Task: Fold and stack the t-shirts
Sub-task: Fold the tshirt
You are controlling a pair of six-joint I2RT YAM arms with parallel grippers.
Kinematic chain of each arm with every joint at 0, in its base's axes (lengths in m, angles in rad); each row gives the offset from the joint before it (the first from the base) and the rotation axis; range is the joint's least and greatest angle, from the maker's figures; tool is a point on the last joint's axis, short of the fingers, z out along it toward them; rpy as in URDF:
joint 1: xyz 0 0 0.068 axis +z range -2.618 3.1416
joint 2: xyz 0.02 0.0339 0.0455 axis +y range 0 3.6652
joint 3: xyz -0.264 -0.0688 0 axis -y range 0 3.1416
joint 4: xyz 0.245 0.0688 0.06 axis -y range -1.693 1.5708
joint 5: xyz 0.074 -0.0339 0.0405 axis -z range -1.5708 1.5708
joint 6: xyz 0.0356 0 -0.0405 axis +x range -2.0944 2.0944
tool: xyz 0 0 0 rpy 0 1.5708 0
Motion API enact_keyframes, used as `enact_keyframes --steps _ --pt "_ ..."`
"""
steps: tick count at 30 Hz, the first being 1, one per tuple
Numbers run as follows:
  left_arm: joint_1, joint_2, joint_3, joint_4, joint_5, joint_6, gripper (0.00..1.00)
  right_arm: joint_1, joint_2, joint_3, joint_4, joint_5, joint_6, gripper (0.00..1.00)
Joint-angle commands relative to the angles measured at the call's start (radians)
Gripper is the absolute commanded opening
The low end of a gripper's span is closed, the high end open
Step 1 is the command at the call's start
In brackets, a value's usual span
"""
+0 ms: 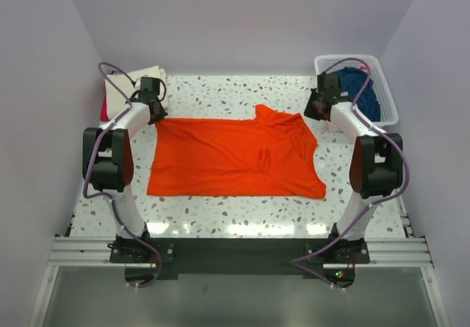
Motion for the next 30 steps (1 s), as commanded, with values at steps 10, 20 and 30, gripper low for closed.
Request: enact_keyframes --steps 10,20,30 --pt "0.018 0.026 0.032 0.042 0.028 -0.012 0.0 -0.002 0.172 0.207 0.032 -0.061 -0.028 0.47" --pt "0.018 0.041 0.038 0.043 0.033 -0.01 0.0 0.009 0.256 0.296 -0.028 -0.039 -0.026 0.46" --pt "0.018 0.046 0.039 0.044 0.03 -0.01 0.0 0.019 0.284 0.275 -0.044 -0.012 -0.016 0.4"
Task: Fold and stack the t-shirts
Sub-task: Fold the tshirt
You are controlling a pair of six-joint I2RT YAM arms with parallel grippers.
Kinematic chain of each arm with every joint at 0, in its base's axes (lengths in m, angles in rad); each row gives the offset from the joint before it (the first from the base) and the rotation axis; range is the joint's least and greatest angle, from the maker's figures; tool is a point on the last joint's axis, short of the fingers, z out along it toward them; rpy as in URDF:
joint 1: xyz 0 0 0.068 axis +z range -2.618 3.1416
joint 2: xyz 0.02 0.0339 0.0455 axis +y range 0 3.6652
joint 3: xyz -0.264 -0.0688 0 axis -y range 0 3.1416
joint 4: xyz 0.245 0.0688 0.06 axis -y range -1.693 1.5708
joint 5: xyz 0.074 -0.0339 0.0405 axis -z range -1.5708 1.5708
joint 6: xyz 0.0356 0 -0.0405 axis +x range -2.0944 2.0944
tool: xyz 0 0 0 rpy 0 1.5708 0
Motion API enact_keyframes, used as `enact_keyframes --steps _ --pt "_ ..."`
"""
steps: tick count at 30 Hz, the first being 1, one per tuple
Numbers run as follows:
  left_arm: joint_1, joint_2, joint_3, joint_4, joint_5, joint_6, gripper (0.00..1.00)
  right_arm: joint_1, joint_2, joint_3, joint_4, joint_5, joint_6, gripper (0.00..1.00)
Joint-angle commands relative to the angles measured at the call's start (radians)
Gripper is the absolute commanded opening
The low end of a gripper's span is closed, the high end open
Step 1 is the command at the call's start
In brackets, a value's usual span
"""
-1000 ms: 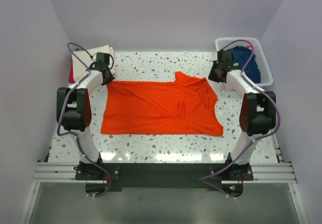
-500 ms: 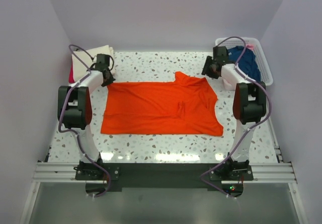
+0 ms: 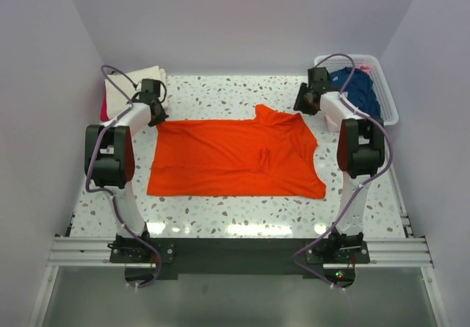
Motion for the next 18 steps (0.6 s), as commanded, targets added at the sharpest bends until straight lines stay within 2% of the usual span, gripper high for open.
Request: enact_keyframes --steps 1,10,15,18 --pt "0.011 0.004 0.035 0.035 0.0 -0.01 0.0 0.008 0.01 0.009 -0.014 0.028 0.004 0.4" --pt "0.011 0.006 0.034 0.036 0.0 -0.007 0.0 0.011 0.013 0.021 -0.04 0.041 0.008 0.29" --pt "0.011 0.006 0.034 0.035 0.0 -0.005 0.0 0.01 0.015 0.024 -0.067 0.054 0.001 0.27" --pt "0.011 0.007 0.031 0.036 0.001 -0.007 0.0 0.01 0.008 0.017 -0.067 0.054 0.001 0.2"
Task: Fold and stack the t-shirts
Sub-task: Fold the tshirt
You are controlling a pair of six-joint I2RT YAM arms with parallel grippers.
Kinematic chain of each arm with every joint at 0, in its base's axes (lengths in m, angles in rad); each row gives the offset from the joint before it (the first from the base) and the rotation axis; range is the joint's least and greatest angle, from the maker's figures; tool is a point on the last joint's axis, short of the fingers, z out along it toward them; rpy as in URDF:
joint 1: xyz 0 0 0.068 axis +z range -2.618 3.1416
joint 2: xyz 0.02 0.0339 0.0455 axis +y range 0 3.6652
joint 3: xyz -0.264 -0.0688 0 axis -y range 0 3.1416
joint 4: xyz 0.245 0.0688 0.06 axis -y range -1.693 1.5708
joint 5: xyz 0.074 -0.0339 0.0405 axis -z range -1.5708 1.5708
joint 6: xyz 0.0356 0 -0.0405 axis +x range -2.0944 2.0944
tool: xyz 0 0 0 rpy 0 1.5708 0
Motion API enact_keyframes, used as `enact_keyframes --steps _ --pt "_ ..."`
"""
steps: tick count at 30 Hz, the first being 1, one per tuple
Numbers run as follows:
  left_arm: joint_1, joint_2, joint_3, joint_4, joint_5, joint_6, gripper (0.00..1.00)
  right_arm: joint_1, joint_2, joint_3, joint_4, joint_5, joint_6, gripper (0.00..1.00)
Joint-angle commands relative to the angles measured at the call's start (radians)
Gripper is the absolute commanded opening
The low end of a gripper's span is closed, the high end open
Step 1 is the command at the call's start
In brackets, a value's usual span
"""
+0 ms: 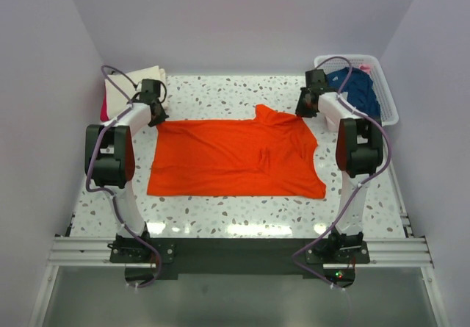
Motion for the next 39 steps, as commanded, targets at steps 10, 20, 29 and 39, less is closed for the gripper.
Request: enact_keyframes --steps 10,20,29,39 --pt "0.011 -0.012 0.021 0.037 -0.008 -0.009 0.0 0.001 -0.072 0.003 -0.018 0.024 -0.003 0.0" --pt "0.025 -0.064 0.002 0.033 -0.01 -0.016 0.0 0.0 -0.19 -0.065 -0.013 0.059 -0.003 0.0" --pt "0.037 -0.144 -0.07 0.034 -0.005 -0.038 0.0 -0.002 -0.294 -0.173 0.001 0.072 0.013 0.0" --pt "0.038 -0.238 -0.159 0.027 0.006 -0.052 0.0 -0.002 -0.44 -0.35 0.033 0.059 0.033 0.0"
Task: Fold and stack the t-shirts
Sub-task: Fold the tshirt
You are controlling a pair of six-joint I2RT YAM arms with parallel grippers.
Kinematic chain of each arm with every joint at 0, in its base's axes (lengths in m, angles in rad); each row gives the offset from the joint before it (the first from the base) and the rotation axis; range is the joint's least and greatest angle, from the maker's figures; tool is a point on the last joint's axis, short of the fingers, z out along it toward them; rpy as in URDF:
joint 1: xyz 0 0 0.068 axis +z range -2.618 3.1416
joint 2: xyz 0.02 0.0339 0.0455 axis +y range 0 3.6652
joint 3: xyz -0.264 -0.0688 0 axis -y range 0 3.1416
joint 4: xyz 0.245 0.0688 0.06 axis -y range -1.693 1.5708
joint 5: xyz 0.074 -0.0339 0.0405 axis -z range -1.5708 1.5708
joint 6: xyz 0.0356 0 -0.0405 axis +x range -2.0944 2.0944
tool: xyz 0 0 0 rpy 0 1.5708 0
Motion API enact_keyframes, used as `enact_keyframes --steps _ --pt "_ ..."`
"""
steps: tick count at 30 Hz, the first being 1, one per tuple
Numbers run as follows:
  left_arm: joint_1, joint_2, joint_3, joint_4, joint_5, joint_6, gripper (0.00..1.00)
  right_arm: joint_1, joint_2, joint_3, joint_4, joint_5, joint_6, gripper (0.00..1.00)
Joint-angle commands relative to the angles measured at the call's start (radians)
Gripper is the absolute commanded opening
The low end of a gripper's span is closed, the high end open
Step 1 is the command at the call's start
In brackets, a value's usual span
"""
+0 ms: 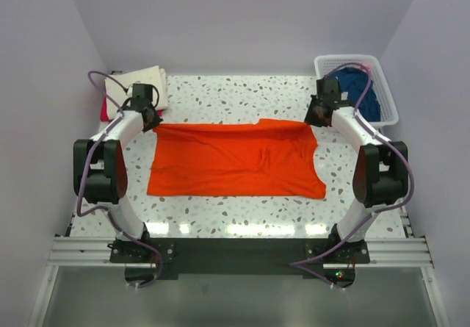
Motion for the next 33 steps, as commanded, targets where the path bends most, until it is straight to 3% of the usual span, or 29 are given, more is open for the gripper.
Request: enact_keyframes --steps 1,22,33 --pt "0.013 -0.07 -0.03 0.026 -0.003 -0.025 0.0 0.0 -0.091 -0.056 0.034 0.021 0.019 0.0" --pt "0.013 -0.212 -0.218 0.029 0.022 -0.084 0.0 -0.003 -0.317 -0.332 0.083 -0.011 0.048 0.0" --pt "0.051 -0.23 -0.191 0.003 0.045 -0.079 0.0 -0.002 -0.369 -0.362 0.07 -0.019 0.053 0.0"
